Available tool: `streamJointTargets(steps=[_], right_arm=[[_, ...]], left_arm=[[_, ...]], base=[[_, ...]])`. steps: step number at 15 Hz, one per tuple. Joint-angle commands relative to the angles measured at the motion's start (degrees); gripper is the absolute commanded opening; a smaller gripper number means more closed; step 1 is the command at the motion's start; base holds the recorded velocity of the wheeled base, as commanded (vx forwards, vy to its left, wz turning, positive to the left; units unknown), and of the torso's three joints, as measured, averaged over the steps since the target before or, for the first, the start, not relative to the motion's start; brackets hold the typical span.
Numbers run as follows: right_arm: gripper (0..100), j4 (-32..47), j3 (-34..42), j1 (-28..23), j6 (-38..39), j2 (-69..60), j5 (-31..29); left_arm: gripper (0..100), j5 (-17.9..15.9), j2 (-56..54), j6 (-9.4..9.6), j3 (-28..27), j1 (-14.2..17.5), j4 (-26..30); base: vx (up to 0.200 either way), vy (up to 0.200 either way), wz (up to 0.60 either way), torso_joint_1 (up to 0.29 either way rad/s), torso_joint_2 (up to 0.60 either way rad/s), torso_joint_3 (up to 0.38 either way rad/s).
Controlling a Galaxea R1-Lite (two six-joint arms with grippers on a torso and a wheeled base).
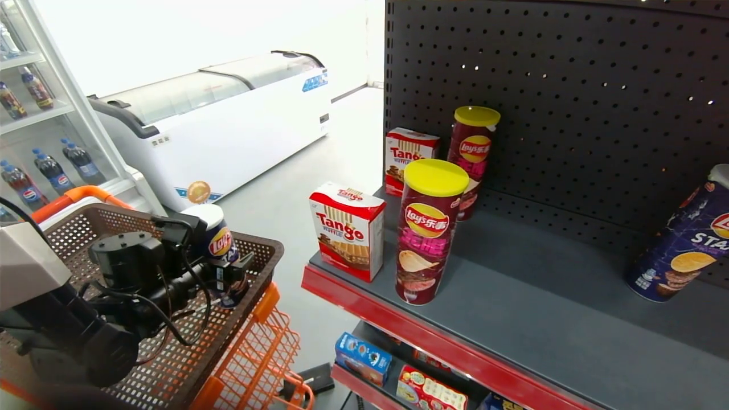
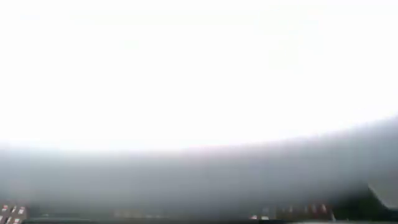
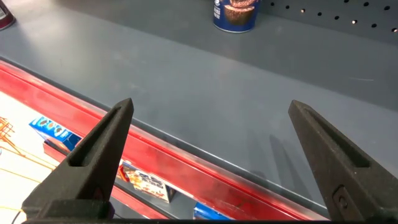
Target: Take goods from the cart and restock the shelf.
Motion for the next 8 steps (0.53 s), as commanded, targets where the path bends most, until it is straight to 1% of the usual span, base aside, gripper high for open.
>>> streamJointTargets(steps=[1,2,3,4,6,8], right_arm=[[100,-0.01,0.00,0.00,-0.03,0.09,0.01],[100,-0.01,0.00,0.00,-0.03,0.09,0.01],[100,-0.01,0.00,0.00,-0.03,0.09,0.01],[100,-0.01,0.00,0.00,-0.03,0.09,0.01],[100,-0.01,0.00,0.00,-0.03,0.09,0.01],[100,-0.01,0.00,0.00,-0.03,0.09,0.01]], left_arm=[[100,0.00,2.17,-0.01,-1.04,0.00,-0.17],[100,0.09,2.44,-0.01,-0.96,-0.09,-0.79],[0,0.00,2.70,-0.01,-1.13,-0.09,-0.87],[0,0.35,2.70,-0.01,-2.19,-0.35,-0.87],[0,1.85,2.70,-0.10,-2.45,-0.44,-0.52],[0,1.94,2.61,-0.10,-2.54,-0.44,-0.79]], base=[[0.000,0.000,0.00,0.000,0.00,0.000],[0.000,0.000,0.00,0.000,0.00,0.000],[0.000,0.000,0.00,0.000,0.00,0.000],[0.000,0.000,0.00,0.000,0.00,0.000],[0.000,0.000,0.00,0.000,0.00,0.000],[0.000,0.000,0.00,0.000,0.00,0.000]])
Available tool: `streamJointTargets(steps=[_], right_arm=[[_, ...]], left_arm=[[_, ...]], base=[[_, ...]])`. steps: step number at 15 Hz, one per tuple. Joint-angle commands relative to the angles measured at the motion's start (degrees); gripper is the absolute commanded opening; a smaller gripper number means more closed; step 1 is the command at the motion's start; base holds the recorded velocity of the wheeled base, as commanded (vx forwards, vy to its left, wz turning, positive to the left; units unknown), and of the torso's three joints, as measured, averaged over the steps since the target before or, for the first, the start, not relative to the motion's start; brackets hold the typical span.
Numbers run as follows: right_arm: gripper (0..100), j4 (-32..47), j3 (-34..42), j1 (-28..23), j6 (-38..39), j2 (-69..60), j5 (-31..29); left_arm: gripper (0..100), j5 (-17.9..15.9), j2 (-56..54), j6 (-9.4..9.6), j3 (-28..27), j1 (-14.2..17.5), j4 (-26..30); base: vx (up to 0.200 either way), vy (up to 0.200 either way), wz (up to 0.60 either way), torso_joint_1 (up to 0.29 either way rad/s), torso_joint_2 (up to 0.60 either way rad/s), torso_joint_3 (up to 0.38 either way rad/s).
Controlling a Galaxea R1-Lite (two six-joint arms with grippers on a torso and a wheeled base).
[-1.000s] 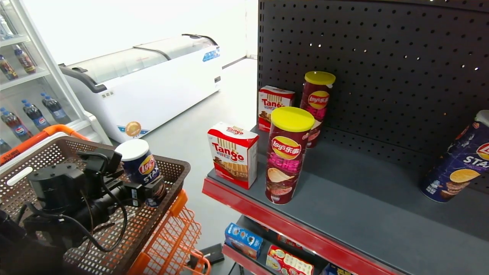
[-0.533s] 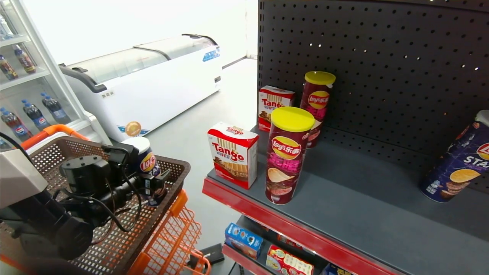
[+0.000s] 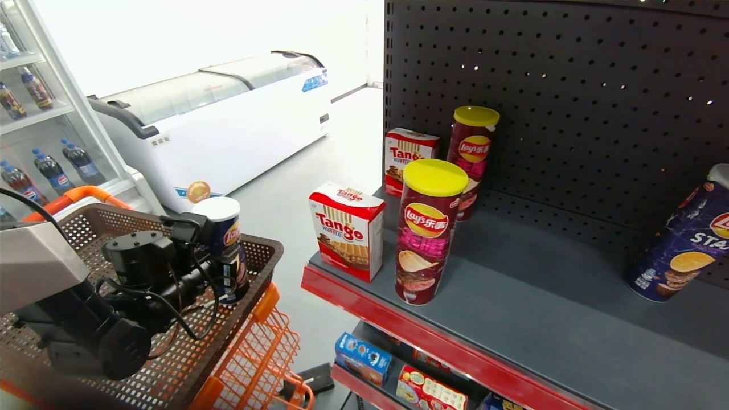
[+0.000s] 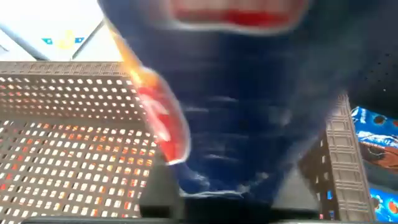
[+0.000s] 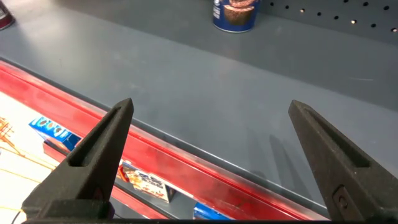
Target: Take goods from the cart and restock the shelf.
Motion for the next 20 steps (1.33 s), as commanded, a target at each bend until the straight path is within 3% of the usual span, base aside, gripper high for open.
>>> streamJointTargets(steps=[1,4,8,10,13,14,15,18,19,20], right_arm=[[100,-0.01,0.00,-0.03,-0.02,0.09,0.01],[100,-0.01,0.00,-0.03,-0.02,0.09,0.01],[100,-0.01,0.00,-0.03,-0.02,0.09,0.01],[100,-0.01,0.00,-0.03,-0.02,0.09,0.01],[100,-0.01,0.00,-0.03,-0.02,0.09,0.01],[100,-0.01,0.00,-0.03,-0.02,0.09,0.01],[100,-0.01,0.00,-0.03,-0.02,0.09,0.01],[100,-0.01,0.00,-0.03,-0.02,0.09,0.01],[100,-0.01,0.00,-0.03,-0.02,0.09,0.01],[100,-0.01,0.00,-0.03,-0.02,0.09,0.01]], left_arm=[[0,0.13,-0.33,-0.01,0.00,-0.15,-0.06],[0,1.19,-4.29,-0.19,0.18,-1.56,-0.23],[0,0.31,-15.71,-0.71,5.19,-3.14,2.58],[0,0.66,-24.06,-1.24,7.12,-8.15,5.39],[0,0.57,-31.62,-0.98,8.26,-10.61,12.34],[0,-2.24,-33.73,-1.33,10.72,-14.83,12.07],[0,-4.26,-35.14,-1.42,11.51,-16.59,12.60],[0,-4.88,-37.60,-1.86,13.45,-19.84,12.69],[0,-4.97,-38.30,-2.47,13.62,-21.68,12.86],[0,-5.32,-38.74,-4.23,14.41,-23.00,12.86]], base=[[0.000,0.000,0.00,0.000,0.00,0.000],[0.000,0.000,0.00,0.000,0.00,0.000],[0.000,0.000,0.00,0.000,0.00,0.000],[0.000,0.000,0.00,0.000,0.00,0.000],[0.000,0.000,0.00,0.000,0.00,0.000],[0.000,0.000,0.00,0.000,0.00,0.000],[0.000,0.000,0.00,0.000,0.00,0.000],[0.000,0.000,0.00,0.000,0.00,0.000],[0.000,0.000,0.00,0.000,0.00,0.000],[0.000,0.000,0.00,0.000,0.00,0.000]])
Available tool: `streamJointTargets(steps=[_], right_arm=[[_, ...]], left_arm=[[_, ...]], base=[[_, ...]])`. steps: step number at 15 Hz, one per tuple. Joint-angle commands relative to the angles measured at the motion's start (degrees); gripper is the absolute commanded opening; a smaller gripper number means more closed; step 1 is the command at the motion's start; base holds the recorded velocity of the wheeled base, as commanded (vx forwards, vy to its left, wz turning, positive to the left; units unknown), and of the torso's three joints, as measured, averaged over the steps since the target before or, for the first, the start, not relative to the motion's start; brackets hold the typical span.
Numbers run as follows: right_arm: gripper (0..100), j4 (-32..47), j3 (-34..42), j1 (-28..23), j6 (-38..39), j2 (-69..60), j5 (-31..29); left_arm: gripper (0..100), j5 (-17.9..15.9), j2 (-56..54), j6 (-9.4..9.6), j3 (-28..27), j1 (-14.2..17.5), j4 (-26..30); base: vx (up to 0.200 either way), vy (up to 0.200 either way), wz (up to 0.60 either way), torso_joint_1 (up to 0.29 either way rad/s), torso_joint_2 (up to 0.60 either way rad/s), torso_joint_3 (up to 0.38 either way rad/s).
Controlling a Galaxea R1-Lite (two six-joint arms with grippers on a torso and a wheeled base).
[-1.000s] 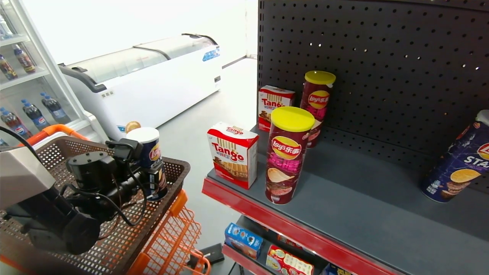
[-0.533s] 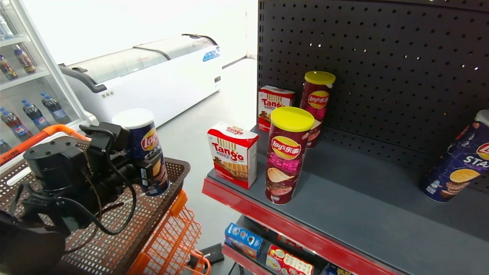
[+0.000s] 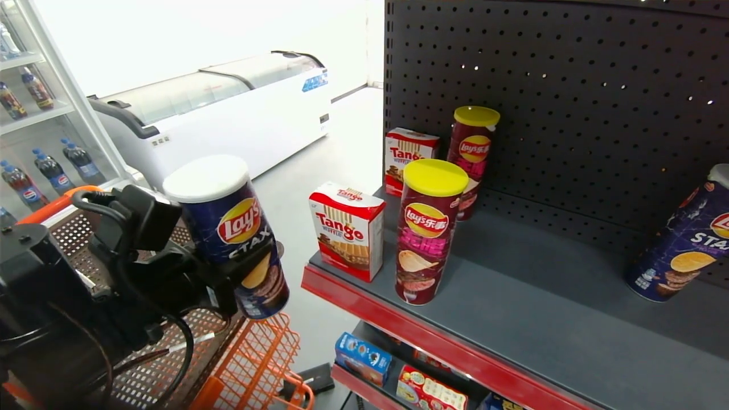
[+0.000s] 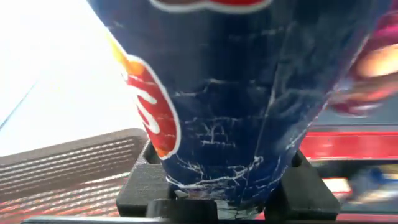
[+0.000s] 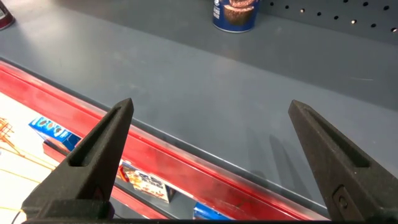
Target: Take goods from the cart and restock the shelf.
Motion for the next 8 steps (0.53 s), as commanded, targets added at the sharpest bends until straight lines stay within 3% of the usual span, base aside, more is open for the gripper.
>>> streamJointTargets(steps=[1,5,8], right_arm=[[100,-0.01,0.00,-0.03,-0.03,0.09,0.01],[100,-0.01,0.00,-0.03,-0.03,0.09,0.01],[100,-0.01,0.00,-0.03,-0.03,0.09,0.01]], left_arm=[[0,-0.33,-2.72,-1.23,1.18,-2.12,0.11],[0,-0.59,-3.07,-1.50,2.49,-2.91,0.03],[0,-1.21,-4.22,-2.29,2.85,-6.52,-0.06]], base=[[0.000,0.000,0.00,0.000,0.00,0.000],[0.000,0.000,0.00,0.000,0.00,0.000],[0.000,0.000,0.00,0.000,0.00,0.000]])
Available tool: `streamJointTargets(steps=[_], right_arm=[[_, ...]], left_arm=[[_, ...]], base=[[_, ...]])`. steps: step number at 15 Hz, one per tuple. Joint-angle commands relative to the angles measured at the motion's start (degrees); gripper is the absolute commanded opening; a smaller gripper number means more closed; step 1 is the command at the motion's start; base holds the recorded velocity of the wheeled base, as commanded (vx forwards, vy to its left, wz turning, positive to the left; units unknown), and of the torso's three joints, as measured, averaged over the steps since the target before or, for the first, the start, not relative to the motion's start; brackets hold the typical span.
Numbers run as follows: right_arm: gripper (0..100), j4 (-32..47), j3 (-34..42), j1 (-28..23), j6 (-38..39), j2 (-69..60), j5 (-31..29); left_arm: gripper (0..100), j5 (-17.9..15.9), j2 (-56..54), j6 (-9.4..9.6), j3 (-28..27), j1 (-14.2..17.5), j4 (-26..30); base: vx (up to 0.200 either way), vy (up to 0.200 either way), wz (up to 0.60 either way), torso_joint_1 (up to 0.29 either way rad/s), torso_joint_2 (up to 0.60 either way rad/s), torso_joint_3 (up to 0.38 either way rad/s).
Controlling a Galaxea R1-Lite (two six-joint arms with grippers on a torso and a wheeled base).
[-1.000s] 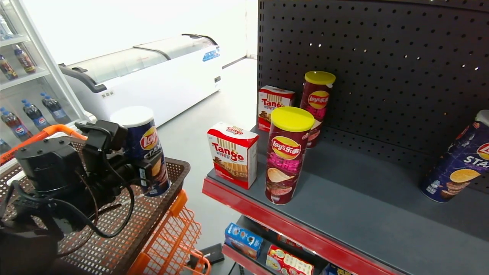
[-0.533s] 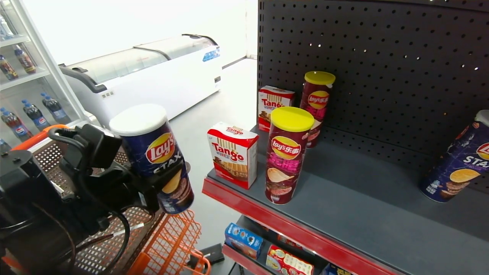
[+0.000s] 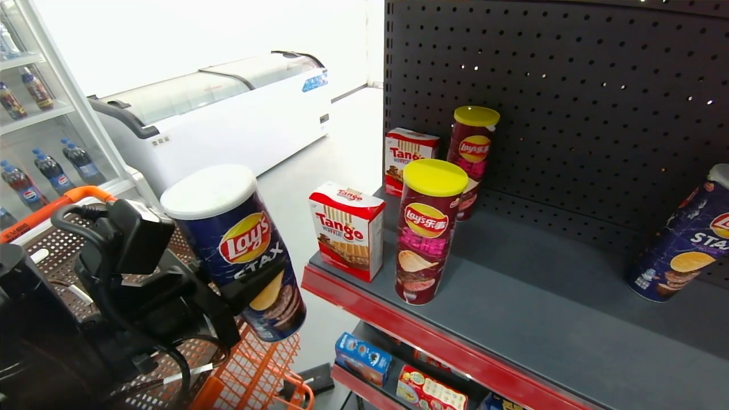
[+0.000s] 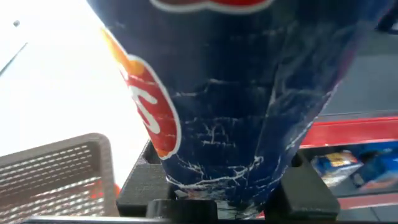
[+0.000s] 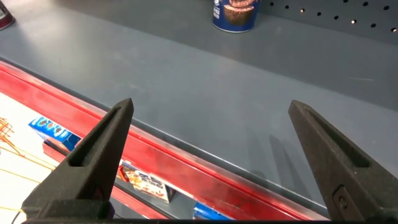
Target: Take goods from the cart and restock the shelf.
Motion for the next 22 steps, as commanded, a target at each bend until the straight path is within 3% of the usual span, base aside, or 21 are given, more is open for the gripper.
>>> streamJointTargets(steps=[1,3,6,8,10,12,16,22], right_arm=[[100,-0.01,0.00,0.02,-0.03,0.09,0.01],[100,-0.01,0.00,0.02,-0.03,0.09,0.01],[100,-0.01,0.00,0.02,-0.12,0.09,0.01],[100,-0.01,0.00,0.02,-0.12,0.09,0.27],[100,-0.01,0.00,0.02,-0.12,0.09,1.06],[100,-0.01,0.00,0.02,-0.12,0.09,1.06],[100,-0.01,0.00,0.02,-0.12,0.09,1.15],[100,-0.01,0.00,0.02,-0.12,0.09,1.15]], left_arm=[[0,-0.41,-2.32,-0.60,1.37,-2.50,0.06],[0,-3.58,-4.69,-0.60,3.83,-2.76,0.15],[0,-5.16,-6.89,-0.51,6.82,-2.94,0.15],[0,-7.71,-7.15,-0.51,6.82,-2.94,0.15],[0,-8.15,-6.89,-0.33,6.55,-3.29,0.15],[0,-9.64,-6.63,-0.33,6.29,-5.23,0.15],[0,-12.28,-6.63,-0.33,6.03,-5.23,0.15],[0,-12.63,-6.45,-0.42,5.76,-4.87,0.15]], base=[[0.000,0.000,0.00,0.000,0.00,0.000],[0.000,0.000,0.00,0.000,0.00,0.000],[0.000,0.000,0.00,0.000,0.00,0.000],[0.000,0.000,0.00,0.000,0.00,0.000],[0.000,0.000,0.00,0.000,0.00,0.000],[0.000,0.000,-0.60,-0.002,0.00,0.002],[0.000,0.000,-0.60,0.004,0.00,0.005],[0.000,0.000,-0.60,0.003,0.00,0.001]])
